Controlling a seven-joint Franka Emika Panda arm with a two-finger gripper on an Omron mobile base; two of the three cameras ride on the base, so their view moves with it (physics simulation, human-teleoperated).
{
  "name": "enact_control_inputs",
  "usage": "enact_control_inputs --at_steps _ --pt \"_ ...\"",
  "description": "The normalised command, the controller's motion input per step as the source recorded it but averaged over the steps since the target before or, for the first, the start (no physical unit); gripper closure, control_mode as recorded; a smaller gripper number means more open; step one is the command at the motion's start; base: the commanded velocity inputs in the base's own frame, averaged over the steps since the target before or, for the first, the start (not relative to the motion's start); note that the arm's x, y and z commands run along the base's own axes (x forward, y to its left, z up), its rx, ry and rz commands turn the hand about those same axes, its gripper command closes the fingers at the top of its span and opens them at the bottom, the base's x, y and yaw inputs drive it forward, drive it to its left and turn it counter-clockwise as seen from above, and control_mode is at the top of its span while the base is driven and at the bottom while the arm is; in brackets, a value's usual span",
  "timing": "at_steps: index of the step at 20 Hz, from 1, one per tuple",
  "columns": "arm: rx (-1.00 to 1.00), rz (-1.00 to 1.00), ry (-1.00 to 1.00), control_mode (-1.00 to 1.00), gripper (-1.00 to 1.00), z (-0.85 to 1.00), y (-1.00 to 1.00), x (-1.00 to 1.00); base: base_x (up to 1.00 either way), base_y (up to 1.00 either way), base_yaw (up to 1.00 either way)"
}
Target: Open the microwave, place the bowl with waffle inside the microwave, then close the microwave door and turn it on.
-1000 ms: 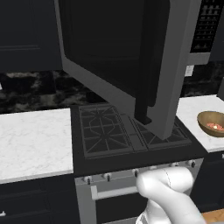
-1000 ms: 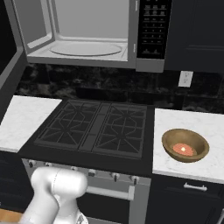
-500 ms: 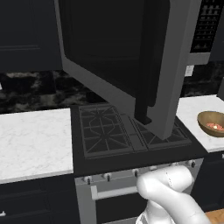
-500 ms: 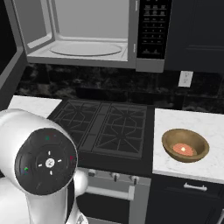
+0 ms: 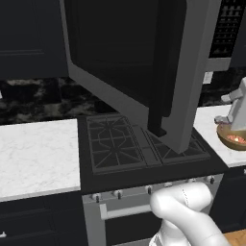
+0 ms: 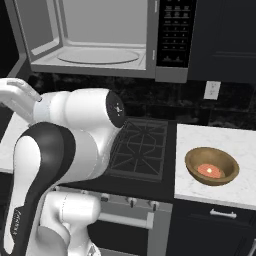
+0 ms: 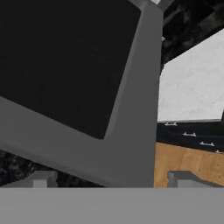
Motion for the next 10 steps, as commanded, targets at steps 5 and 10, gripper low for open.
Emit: enact_control_inputs --at_steps 5,10 --pt "0.00 0.00 0.00 -1.00 -1.00 0.00 0.67 0.03 0.00 0.00 0.00" --pt "0.00 0.11 0.00 -1.00 -1.00 0.00 0.71 -0.01 0.00 0.00 0.00"
